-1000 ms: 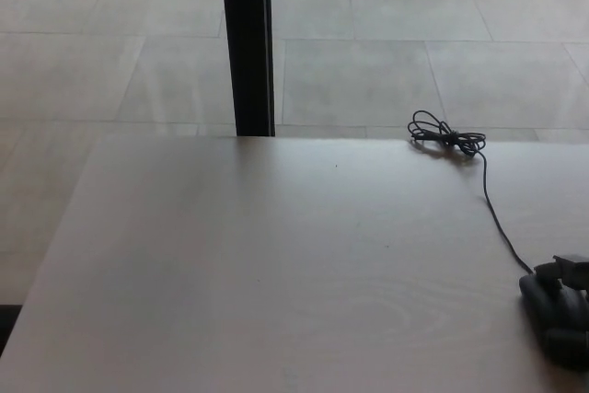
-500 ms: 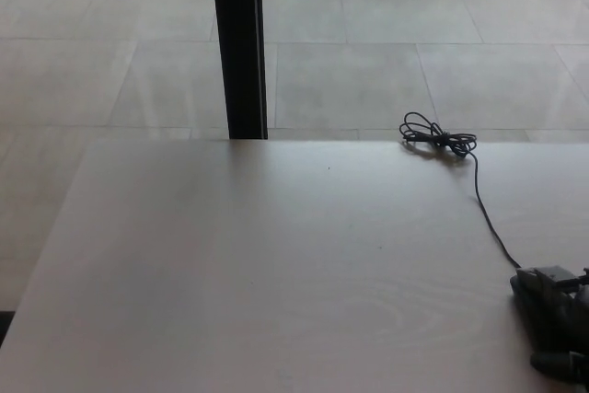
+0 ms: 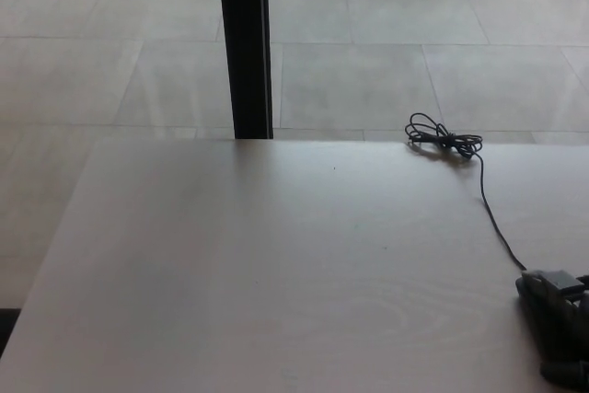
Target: The robot uses its right fingers to click on the left button of the black mouse placed on the table.
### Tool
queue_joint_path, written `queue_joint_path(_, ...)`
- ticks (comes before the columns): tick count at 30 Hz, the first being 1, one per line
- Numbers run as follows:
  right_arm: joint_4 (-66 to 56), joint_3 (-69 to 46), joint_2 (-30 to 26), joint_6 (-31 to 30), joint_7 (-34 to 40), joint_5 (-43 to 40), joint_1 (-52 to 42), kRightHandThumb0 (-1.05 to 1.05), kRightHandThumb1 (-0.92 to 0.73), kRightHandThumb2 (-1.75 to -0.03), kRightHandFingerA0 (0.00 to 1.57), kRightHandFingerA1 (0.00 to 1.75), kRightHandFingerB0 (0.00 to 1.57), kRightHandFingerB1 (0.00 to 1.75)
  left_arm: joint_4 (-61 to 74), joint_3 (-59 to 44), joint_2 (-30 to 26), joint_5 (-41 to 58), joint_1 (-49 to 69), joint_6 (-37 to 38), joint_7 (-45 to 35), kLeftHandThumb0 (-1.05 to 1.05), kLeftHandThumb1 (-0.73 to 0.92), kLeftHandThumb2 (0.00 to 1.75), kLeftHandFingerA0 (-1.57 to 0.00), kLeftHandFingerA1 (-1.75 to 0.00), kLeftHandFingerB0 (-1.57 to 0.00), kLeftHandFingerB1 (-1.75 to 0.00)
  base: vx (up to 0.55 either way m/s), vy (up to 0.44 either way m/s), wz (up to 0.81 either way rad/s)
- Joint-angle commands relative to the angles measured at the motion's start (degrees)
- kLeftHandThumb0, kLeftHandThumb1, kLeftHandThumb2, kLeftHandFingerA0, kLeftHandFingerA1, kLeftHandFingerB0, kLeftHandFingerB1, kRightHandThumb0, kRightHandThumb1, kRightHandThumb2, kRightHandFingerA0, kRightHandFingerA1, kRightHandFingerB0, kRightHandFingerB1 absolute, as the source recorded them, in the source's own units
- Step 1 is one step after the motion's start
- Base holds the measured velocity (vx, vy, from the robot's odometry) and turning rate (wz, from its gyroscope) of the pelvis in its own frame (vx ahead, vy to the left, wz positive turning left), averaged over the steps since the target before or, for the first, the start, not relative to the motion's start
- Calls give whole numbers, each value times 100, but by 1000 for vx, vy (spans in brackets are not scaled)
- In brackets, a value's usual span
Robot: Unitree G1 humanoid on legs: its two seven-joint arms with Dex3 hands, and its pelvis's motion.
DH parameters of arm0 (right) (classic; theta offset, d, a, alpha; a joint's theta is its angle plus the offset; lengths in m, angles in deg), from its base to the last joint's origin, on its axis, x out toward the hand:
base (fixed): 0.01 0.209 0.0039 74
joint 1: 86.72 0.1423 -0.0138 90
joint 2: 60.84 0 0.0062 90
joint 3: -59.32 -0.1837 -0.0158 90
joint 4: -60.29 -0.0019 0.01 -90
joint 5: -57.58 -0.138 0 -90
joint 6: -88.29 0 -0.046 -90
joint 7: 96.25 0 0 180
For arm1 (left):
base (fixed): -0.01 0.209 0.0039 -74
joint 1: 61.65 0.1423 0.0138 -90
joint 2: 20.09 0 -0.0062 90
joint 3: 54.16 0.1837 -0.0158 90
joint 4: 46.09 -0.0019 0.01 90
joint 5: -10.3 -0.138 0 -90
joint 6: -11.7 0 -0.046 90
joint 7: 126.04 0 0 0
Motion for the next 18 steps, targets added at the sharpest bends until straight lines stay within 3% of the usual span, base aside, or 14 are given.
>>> queue_joint_path(1, 116, 120, -125, -177, 19, 346, -374, -66, -67, -108, 18, 53, 38, 56, 19, 12, -154, 22, -16, 97, 5, -80, 81, 64, -75, -55, -60, -49, 0, 0, 0)
queue_joint_path(11, -171, 13, -32, -62, -219, 132, -243, -62, -64, -106, 15, 52, 36, 55, 4, -28, -119, 75, -3, 85, -29, -83, 80, 64, -74, -57, -59, -49, 0, 0, 0)
queue_joint_path(12, -412, -101, -41, -124, -460, -3, -190, -71, -88, -67, 23, 45, 39, 37, 1, -28, -109, 76, 3, 88, -31, -83, 80, 64, -74, -56, -59, -48, 0, 0, 0)
queue_joint_path(13, -465, -161, -7, -129, -395, 7, -92, -73, -78, -70, 25, 46, 40, 40, -8, -5, -111, 51, 15, 99, -23, -82, 81, 64, -73, -56, -59, -48, 0, 0, 0)
queue_joint_path(14, -539, -205, 1, -140, -415, 13, 16, -65, -66, -106, 17, 52, 38, 56, -5, 0, -109, 47, 25, 108, -18, -83, 81, 64, -73, -56, -60, -48, 0, 0, 0)
queue_joint_path(15, -676, -298, 8, -196, -674, -84, 175, -69, -87, -66, 26, 43, 37, 36, -5, -7, -108, 63, 40, 101, -44, -80, 81, 64, -73, -57, -60, -49, 0, 0, 0)
queue_joint_path(16, -759, -339, -9, -220, -701, -47, 325, -70, -84, -66, 30, 43, 40, 37, -2, -8, -104, 66, 46, 101, -37, -81, 81, 65, -74, -57, -60, -48, 0, 0, 0)
queue_joint_path(17, -874, -437, -24, -235, -757, -56, 597, -71, -70, -107, 19, 51, 37, 53, 5, 8, -100, 48, 59, 108, -8, -81, 82, 64, -75, -56, -61, -48, 0, 0, 0)
queue_joint_path(18, -939, -591, -42, -224, -939, -182, 976, -70, -70, -107, 18, 50, 36, 53, 3, 51, -105, 0, 85, 125, 9, -83, 82, 65, -75, -57, -61, -48, 0, 0, 0)
